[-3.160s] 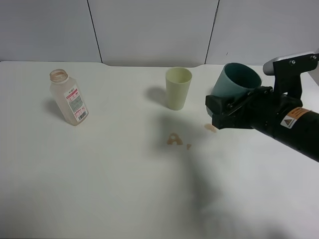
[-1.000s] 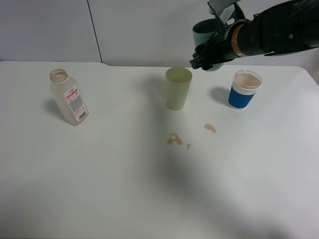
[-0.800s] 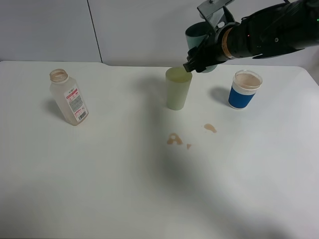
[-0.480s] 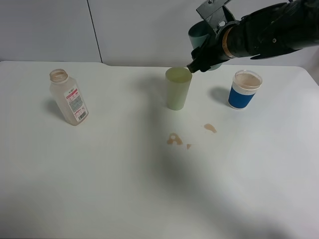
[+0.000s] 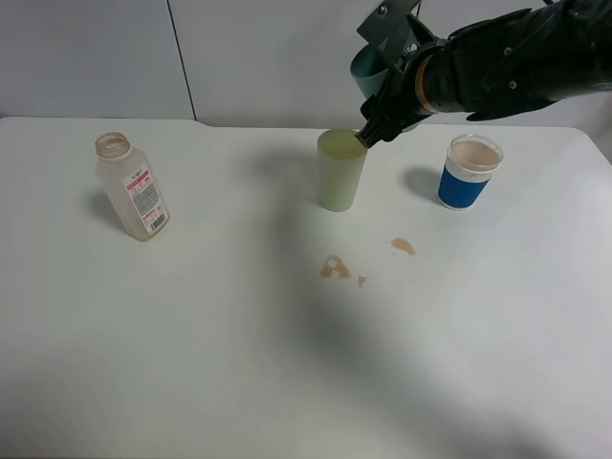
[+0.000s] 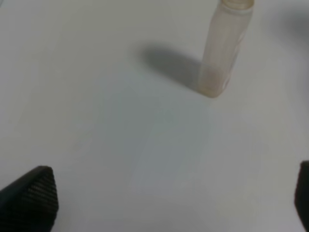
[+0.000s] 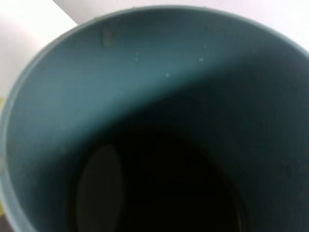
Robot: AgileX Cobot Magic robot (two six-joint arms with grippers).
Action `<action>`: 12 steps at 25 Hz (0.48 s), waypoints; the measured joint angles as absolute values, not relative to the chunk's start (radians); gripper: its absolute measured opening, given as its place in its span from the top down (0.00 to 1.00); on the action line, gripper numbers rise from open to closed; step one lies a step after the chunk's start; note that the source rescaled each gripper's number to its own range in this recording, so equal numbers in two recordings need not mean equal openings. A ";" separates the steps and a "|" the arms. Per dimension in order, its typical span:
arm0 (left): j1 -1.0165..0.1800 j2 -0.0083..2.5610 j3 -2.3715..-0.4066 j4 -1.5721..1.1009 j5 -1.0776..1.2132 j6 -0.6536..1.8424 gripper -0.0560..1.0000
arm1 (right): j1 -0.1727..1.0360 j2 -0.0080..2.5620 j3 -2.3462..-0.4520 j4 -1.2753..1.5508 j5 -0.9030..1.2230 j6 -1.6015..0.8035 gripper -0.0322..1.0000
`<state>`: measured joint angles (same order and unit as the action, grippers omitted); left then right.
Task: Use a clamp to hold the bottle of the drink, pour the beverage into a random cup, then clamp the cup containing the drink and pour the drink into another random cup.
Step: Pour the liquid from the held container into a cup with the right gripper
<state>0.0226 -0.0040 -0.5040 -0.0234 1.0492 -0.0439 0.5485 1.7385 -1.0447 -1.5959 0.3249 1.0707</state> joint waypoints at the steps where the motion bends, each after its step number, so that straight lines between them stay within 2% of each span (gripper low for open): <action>1: 0.023 -0.004 -0.504 -0.023 1.049 -0.044 0.00 | 0.553 1.738 -1.045 -1.606 0.337 1.071 0.97; 12: 0.023 -0.004 -0.504 -0.023 1.049 -0.044 0.00 | 0.579 1.749 -1.045 -1.640 0.403 0.952 0.97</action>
